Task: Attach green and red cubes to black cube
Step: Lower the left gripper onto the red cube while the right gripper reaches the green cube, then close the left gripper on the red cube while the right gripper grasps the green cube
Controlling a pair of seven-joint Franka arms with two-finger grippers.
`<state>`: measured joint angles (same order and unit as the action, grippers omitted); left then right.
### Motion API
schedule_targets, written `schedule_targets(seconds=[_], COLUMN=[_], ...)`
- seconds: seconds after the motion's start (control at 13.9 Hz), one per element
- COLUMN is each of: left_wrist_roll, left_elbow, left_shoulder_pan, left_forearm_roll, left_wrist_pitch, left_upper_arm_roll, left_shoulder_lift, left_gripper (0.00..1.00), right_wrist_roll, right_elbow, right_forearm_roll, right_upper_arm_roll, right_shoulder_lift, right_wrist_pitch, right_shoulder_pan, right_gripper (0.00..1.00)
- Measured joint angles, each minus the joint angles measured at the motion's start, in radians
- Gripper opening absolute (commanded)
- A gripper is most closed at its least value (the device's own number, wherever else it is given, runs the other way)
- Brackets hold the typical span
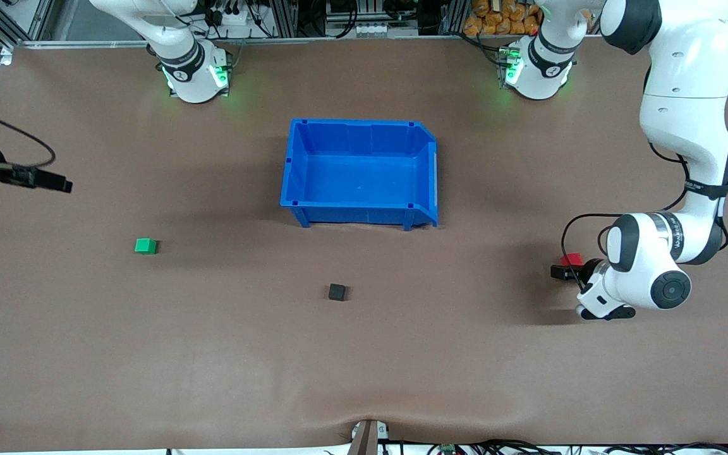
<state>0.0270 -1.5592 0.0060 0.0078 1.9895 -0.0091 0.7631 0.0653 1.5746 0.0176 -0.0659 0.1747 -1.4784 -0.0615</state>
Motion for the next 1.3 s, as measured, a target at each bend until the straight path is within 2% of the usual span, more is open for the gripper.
schedule_targets(seconds=[0.07, 0.29, 0.58, 0.65, 0.86, 1.08, 1.3], left_wrist_roll=[0.000, 0.000, 0.000, 0.000, 0.000, 0.000, 0.027], left_elbow=[-0.002, -0.003, -0.003, -0.003, -0.003, -0.003, 0.002], left_shoulder_pan=[0.002, 0.005, 0.004, 0.005, 0.008, 0.008, 0.004], left_forearm_roll=[0.000, 0.000, 0.000, 0.000, 0.000, 0.000, 0.000], left_wrist_pitch=[0.000, 0.000, 0.000, 0.000, 0.000, 0.000, 0.002], left_upper_arm_roll=[0.001, 0.000, 0.000, 0.000, 0.001, 0.001, -0.002], left_shoulder_lift=[0.000, 0.000, 0.000, 0.000, 0.000, 0.000, -0.001], left_gripper=[0.65, 0.61, 0.50, 0.43, 0.02, 0.01, 0.00], right_wrist_roll=[-0.001, -0.004, -0.034, -0.063, -0.181, -0.322, -0.374], right_elbow=[0.016, 0.120, 0.317, 0.366, 0.453, 0.462, 0.463], right_forearm_roll=[0.000, 0.000, -0.006, -0.007, -0.010, -0.011, -0.011], right_upper_arm_roll=[-0.001, 0.000, 0.004, 0.004, 0.003, 0.000, -0.001], right_shoulder_lift=[0.021, 0.039, 0.041, 0.043, 0.074, 0.144, 0.206], right_wrist_pitch=[-0.031, -0.160, -0.414, -0.484, -0.627, -0.715, -0.776], right_shoulder_pan=[-0.011, -0.020, -0.020, -0.020, -0.020, -0.034, -0.055], right_gripper=[1.00, 1.00, 1.00, 1.00, 1.00, 1.00, 1.00])
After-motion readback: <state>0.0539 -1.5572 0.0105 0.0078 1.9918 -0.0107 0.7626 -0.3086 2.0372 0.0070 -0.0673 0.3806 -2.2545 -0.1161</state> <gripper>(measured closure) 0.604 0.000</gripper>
